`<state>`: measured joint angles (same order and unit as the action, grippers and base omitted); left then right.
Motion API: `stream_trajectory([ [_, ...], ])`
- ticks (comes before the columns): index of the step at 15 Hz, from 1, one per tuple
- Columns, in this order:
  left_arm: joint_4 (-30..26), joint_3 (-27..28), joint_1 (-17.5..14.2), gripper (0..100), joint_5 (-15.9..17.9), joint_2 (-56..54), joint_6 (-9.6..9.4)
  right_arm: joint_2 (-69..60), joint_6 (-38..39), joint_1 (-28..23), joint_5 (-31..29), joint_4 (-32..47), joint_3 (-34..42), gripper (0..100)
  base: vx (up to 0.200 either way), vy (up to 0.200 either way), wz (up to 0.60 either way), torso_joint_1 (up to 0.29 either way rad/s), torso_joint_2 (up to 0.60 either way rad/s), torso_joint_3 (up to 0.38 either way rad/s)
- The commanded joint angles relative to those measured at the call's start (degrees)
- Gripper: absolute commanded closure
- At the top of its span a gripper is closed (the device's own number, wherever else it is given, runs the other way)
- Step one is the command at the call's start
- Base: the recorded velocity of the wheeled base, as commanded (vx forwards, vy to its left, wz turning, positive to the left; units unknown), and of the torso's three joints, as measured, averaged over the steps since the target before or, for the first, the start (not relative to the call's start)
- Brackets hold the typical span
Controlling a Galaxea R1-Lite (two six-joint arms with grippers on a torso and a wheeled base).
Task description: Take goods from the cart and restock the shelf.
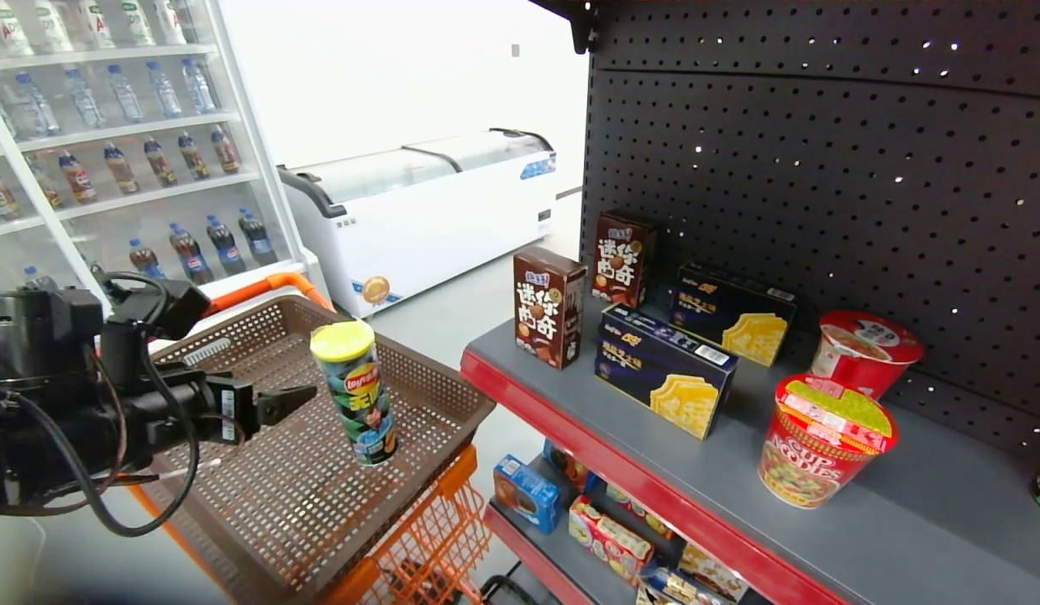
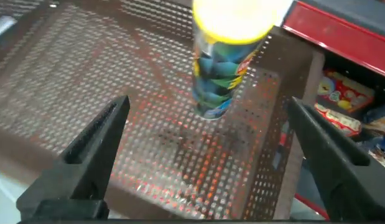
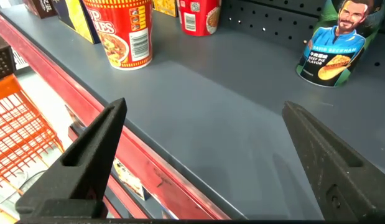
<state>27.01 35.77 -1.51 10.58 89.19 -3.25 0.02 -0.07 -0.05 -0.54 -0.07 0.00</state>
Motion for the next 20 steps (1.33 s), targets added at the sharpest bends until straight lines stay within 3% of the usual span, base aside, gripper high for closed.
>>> stream_trajectory([
  [1,1.29,-0.52,1.86,0,0.23,5.65,0.00,-0.02,-0.01,0.05,0.01,-0.01,0.00,0,0.000,0.000,0.00,0.000,0.00,0.000],
  [3,3.40,-0.44,3.62,0,0.14,8.64,-0.08,-0.02,-0.01,-0.04,0.01,-0.01,0.00,0,0.000,0.000,0.00,0.000,0.00,0.000],
  [13,20.27,-3.34,4.15,0,-0.83,19.71,-0.17,-0.02,-0.01,-0.04,0.01,-0.01,0.00,0,0.000,0.000,0.00,0.000,0.00,0.000],
  [20,30.29,1.32,4.50,0,-2.06,28.59,-0.35,-0.02,-0.01,-0.04,0.01,-0.01,0.00,0,0.000,0.000,0.00,0.000,0.00,0.000],
])
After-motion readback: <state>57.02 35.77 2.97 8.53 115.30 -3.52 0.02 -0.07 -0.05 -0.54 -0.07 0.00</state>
